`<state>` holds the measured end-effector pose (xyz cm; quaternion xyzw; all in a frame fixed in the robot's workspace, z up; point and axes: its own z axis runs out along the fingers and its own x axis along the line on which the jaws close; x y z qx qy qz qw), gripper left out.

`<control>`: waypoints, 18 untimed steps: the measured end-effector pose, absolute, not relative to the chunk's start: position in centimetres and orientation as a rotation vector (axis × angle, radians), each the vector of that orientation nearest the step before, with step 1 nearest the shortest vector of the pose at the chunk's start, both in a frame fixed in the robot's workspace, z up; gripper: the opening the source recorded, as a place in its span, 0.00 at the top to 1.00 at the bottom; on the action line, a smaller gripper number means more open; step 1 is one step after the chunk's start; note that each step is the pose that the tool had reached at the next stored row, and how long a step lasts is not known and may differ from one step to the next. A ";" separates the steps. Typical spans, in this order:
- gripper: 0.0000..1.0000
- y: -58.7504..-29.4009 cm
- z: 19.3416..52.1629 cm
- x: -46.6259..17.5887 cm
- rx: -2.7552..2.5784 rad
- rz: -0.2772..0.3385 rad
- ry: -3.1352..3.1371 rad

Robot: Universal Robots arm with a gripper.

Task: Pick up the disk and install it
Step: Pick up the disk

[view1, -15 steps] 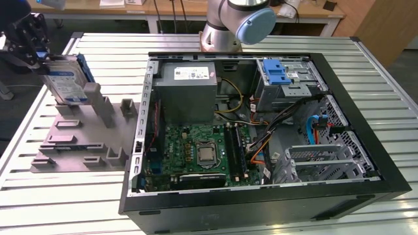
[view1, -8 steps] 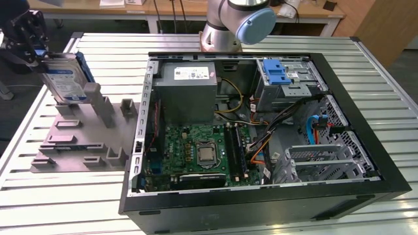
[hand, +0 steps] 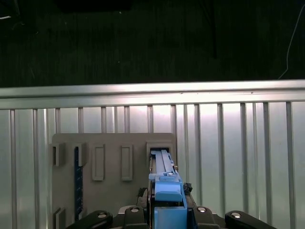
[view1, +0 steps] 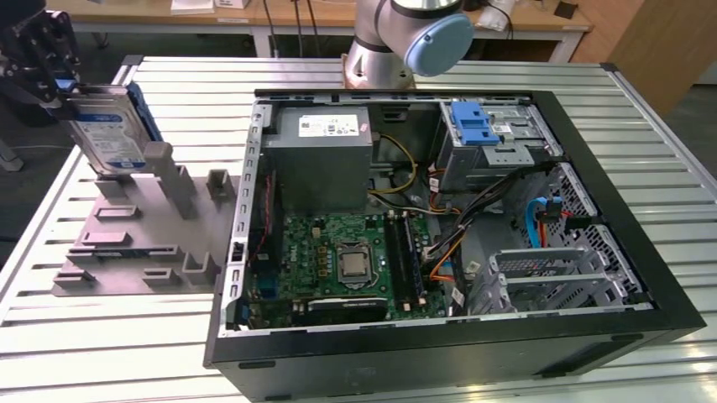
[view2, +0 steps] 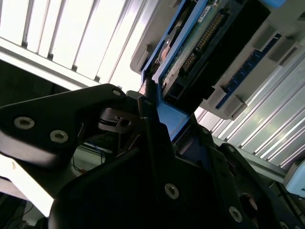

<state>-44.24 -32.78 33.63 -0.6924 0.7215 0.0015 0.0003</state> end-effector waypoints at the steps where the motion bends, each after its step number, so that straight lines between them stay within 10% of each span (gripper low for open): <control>1: 0.63 -32.8 33.8 -44.2 -2.175 0.005 2.266; 18: 0.63 -32.8 34.5 -44.2 -2.175 0.005 2.266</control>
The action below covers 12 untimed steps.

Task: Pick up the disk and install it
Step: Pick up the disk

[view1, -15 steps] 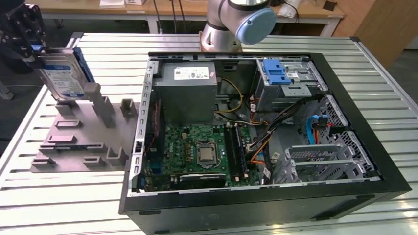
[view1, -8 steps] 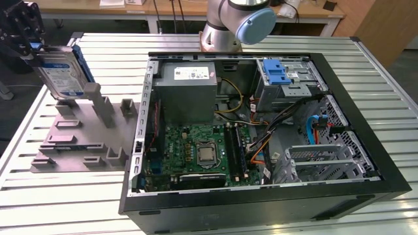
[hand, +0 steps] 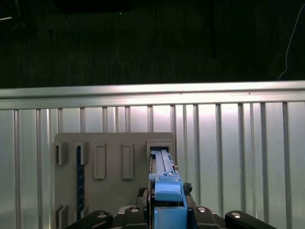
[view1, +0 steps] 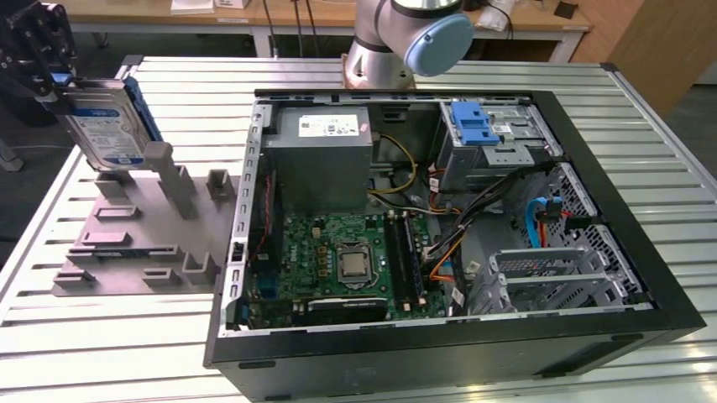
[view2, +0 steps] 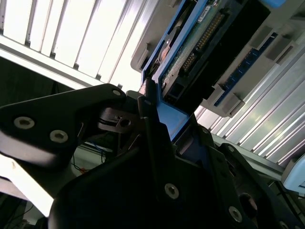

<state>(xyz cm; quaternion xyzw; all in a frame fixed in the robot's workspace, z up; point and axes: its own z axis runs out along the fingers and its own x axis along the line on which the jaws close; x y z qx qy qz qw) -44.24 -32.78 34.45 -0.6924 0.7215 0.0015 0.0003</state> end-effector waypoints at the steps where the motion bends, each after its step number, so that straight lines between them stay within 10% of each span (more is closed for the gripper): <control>1: 0.63 -32.8 34.5 -44.2 -2.175 0.005 2.266; 12: 0.63 -32.8 35.7 -44.2 -2.175 0.005 2.266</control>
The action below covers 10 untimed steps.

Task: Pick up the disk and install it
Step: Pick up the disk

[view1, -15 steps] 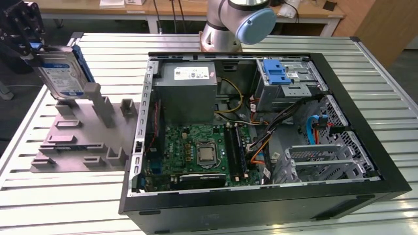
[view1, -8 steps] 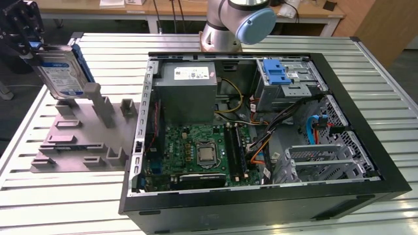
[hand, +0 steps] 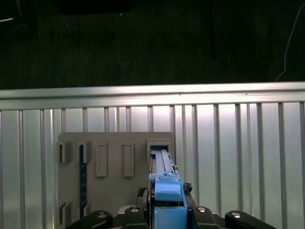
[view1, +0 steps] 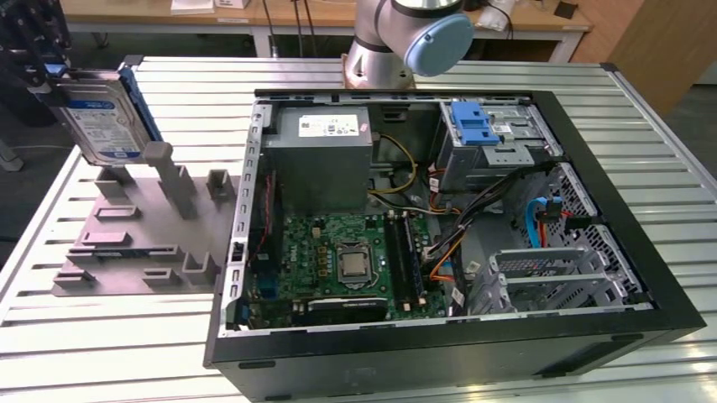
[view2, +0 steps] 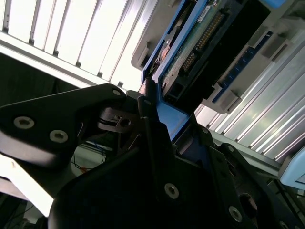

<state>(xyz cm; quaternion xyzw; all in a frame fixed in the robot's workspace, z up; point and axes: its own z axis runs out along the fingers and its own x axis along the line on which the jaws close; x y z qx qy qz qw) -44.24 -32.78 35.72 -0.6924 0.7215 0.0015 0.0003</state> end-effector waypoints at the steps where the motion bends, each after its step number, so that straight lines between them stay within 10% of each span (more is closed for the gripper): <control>1: 0.63 -32.8 35.8 -44.2 -2.175 0.005 2.266; 10: 0.63 -32.8 36.4 -44.2 -2.175 0.005 2.266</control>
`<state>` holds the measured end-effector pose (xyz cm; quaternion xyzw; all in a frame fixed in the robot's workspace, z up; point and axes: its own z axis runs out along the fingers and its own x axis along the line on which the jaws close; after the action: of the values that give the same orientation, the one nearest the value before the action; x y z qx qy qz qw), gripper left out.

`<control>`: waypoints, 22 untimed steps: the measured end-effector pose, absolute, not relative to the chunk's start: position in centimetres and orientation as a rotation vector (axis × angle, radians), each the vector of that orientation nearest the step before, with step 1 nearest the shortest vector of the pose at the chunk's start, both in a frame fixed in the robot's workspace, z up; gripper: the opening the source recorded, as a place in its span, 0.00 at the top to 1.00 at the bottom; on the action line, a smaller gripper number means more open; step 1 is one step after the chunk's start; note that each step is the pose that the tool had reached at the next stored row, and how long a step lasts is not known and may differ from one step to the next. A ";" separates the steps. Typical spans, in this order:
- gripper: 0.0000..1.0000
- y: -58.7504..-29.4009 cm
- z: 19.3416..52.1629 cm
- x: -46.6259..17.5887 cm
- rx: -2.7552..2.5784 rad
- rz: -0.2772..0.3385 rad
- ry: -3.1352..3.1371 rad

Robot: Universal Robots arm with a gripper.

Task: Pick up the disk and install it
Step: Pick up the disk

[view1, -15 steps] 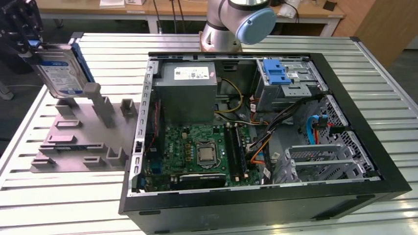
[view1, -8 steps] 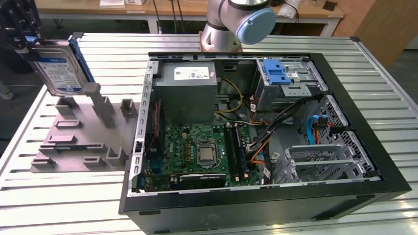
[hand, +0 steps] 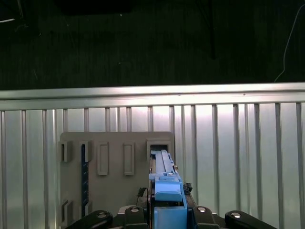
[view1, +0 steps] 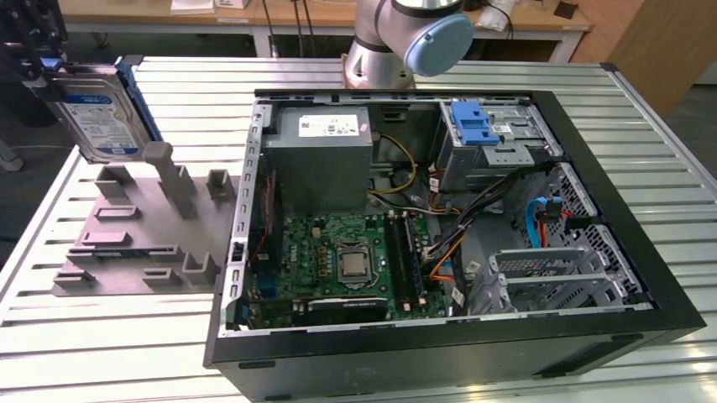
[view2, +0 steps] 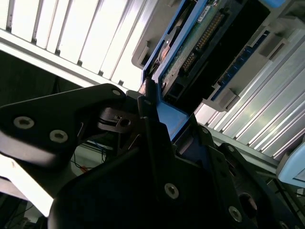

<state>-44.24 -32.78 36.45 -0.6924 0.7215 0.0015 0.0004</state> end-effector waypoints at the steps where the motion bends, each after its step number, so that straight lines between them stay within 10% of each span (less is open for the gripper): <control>1: 0.63 -32.8 36.4 -44.2 -2.175 0.005 2.266; 22: 0.63 -32.8 37.2 -44.2 -2.175 0.005 2.266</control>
<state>-44.25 -32.78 37.23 -0.6924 0.7215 0.0015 0.0003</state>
